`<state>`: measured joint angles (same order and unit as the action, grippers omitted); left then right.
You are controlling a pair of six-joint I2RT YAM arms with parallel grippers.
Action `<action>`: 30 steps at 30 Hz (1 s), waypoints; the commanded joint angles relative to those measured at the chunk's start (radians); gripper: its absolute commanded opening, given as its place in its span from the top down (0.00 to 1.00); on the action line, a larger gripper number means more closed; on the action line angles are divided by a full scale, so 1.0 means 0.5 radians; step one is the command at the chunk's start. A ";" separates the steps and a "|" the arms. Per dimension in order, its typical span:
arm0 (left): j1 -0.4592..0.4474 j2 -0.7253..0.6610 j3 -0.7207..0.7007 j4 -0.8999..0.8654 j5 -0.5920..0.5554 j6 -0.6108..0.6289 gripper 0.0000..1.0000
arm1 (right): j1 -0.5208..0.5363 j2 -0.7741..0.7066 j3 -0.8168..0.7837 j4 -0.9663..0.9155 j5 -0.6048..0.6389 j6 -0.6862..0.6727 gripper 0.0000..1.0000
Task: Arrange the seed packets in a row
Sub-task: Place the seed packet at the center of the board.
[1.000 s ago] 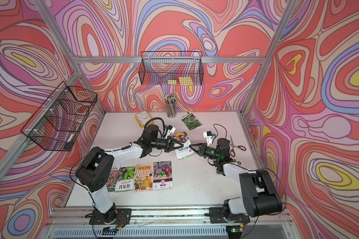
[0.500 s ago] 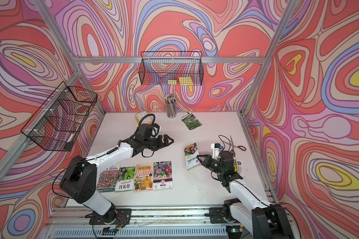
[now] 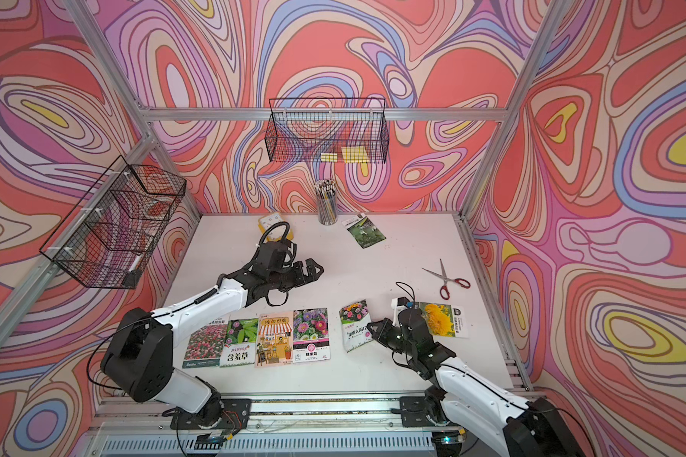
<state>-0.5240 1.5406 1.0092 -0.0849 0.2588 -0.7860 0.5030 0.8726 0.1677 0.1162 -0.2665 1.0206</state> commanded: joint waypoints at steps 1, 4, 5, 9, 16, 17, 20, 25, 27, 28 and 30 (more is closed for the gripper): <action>-0.001 -0.058 -0.023 0.043 -0.051 -0.026 0.01 | 0.097 -0.063 -0.028 -0.106 0.194 0.115 1.00; -0.001 -0.060 -0.036 0.071 -0.051 -0.039 0.01 | 0.187 -0.063 -0.024 -0.129 0.288 0.152 1.00; -0.001 -0.060 -0.041 0.075 -0.050 -0.041 0.01 | 0.210 -0.044 -0.018 -0.137 0.315 0.161 1.00; -0.001 -0.059 -0.043 0.085 -0.044 -0.045 0.01 | 0.318 0.088 0.014 -0.094 0.413 0.177 1.00; -0.001 -0.059 -0.053 0.095 -0.042 -0.049 0.01 | 0.491 0.232 0.069 -0.047 0.610 0.224 1.00; -0.001 -0.062 -0.055 0.095 -0.045 -0.048 0.01 | 0.500 0.231 0.083 -0.057 0.637 0.231 1.00; -0.002 -0.065 -0.053 0.097 -0.047 -0.048 0.01 | 0.524 0.250 0.097 -0.036 0.692 0.250 1.00; -0.001 -0.070 -0.055 0.097 -0.045 -0.051 0.01 | 0.590 0.378 0.128 0.037 0.744 0.293 1.00; -0.001 -0.072 -0.055 0.094 -0.050 -0.048 0.01 | 0.619 0.446 0.146 0.073 0.760 0.310 1.00; -0.003 -0.076 -0.055 0.094 -0.048 -0.048 0.01 | 0.635 0.462 0.157 0.076 0.773 0.312 1.00; -0.001 -0.080 -0.055 0.093 -0.048 -0.045 0.01 | 0.660 0.476 0.169 0.062 0.800 0.319 1.00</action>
<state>-0.5240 1.5383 0.9928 -0.0513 0.2504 -0.7982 0.8158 1.1011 0.2260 0.1272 0.0906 1.1660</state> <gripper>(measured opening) 0.992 0.039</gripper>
